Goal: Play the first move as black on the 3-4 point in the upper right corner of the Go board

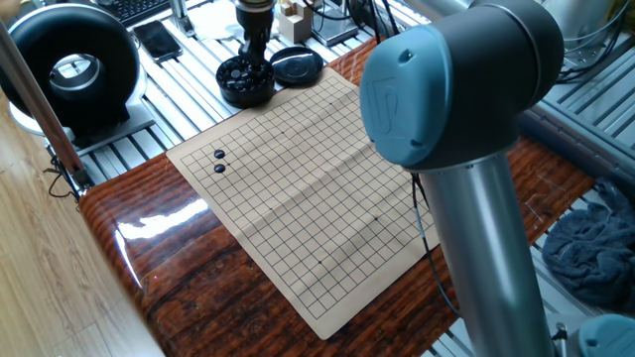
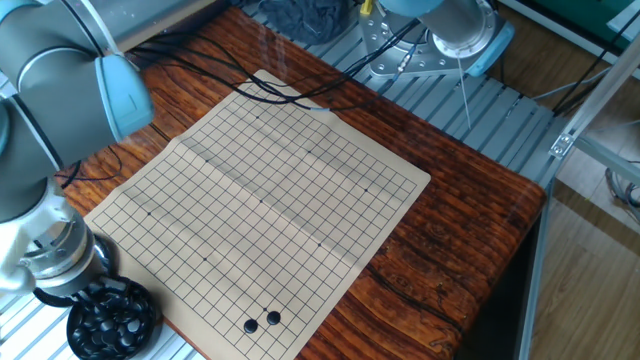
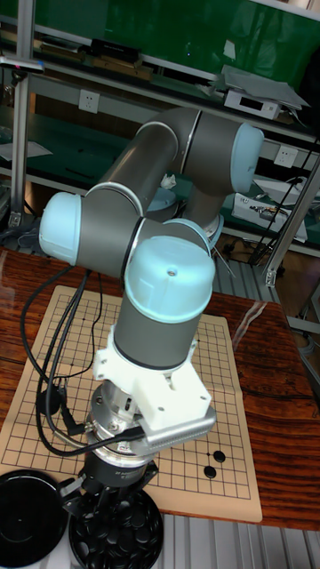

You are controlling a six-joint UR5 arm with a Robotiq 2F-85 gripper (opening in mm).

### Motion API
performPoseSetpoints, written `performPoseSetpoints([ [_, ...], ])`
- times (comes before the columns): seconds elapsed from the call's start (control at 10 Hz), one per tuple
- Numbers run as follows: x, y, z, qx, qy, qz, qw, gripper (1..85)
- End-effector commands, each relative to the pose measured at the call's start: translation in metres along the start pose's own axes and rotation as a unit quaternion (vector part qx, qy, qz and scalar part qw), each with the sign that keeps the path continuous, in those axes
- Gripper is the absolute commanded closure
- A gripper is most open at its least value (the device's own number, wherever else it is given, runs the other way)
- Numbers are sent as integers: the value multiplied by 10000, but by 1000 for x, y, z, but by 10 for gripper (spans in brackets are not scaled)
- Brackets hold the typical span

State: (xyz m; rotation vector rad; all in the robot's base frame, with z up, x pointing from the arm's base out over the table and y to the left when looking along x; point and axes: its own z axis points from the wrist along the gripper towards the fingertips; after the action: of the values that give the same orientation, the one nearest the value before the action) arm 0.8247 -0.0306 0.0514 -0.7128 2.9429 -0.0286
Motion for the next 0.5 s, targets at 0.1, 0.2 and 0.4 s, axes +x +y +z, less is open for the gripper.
performPoseSetpoints([
  [0.1,-9,22,-3,-542,-163,674,9961,623],
  [0.2,-11,29,-4,-690,-184,840,9939,623],
  [0.4,-12,38,-7,-861,-185,1011,9910,623],
])
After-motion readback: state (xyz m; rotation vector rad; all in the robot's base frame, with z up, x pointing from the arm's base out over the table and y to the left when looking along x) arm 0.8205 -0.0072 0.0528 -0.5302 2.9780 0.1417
